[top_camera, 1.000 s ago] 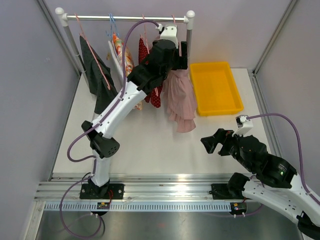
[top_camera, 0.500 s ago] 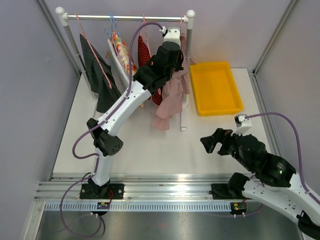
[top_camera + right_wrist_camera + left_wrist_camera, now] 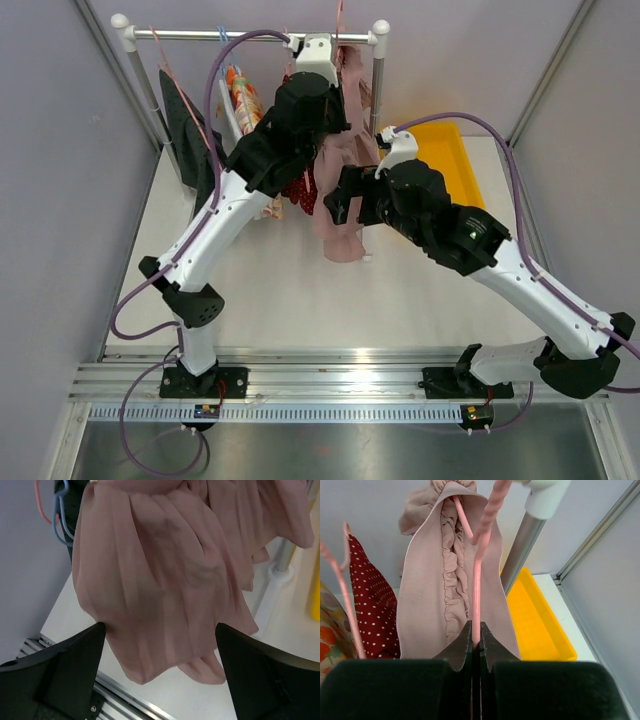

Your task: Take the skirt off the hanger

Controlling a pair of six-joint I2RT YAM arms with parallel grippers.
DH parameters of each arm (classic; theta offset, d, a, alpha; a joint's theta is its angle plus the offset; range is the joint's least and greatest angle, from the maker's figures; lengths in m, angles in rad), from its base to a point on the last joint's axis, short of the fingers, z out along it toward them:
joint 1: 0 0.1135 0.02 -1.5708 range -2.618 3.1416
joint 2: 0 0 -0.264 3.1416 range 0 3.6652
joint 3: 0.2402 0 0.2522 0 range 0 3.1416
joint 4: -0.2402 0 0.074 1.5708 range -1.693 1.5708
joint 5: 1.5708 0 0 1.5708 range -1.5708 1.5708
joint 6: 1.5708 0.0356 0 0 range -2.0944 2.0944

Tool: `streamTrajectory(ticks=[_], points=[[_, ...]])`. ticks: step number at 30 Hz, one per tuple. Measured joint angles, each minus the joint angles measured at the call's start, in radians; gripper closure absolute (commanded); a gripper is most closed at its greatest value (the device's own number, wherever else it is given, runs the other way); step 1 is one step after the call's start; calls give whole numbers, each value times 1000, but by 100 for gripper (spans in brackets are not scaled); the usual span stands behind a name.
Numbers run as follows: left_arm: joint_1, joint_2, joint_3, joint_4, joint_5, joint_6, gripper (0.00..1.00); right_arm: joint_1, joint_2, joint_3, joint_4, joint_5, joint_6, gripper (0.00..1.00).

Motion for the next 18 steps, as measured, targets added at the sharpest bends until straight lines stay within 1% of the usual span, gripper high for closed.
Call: streamTrajectory(ticks=[4, 8, 10, 11, 13, 14, 16, 17, 18], points=[[0, -34, 1, -1, -5, -7, 100, 3, 69, 64, 46, -27, 4, 1], [4, -40, 1, -9, -10, -22, 100, 14, 97, 65, 92, -42, 32, 1], [2, -40, 1, -11, -8, -36, 100, 28, 113, 61, 121, -42, 45, 5], [2, -40, 1, -12, -6, -45, 100, 38, 117, 56, 135, -40, 49, 18], [2, -41, -2, -11, 3, -67, 100, 58, 121, 39, 161, -37, 51, 39], [2, -45, -10, -7, 8, -78, 100, 68, 121, 29, 174, -32, 51, 64], [2, -59, -43, -5, 16, -96, 100, 80, 121, 6, 201, -26, 47, 90], [2, -65, -60, -2, 21, -103, 100, 83, 121, -4, 208, -26, 45, 100], [2, -67, -71, -2, 27, -108, 100, 88, 121, -16, 216, -22, 45, 100]])
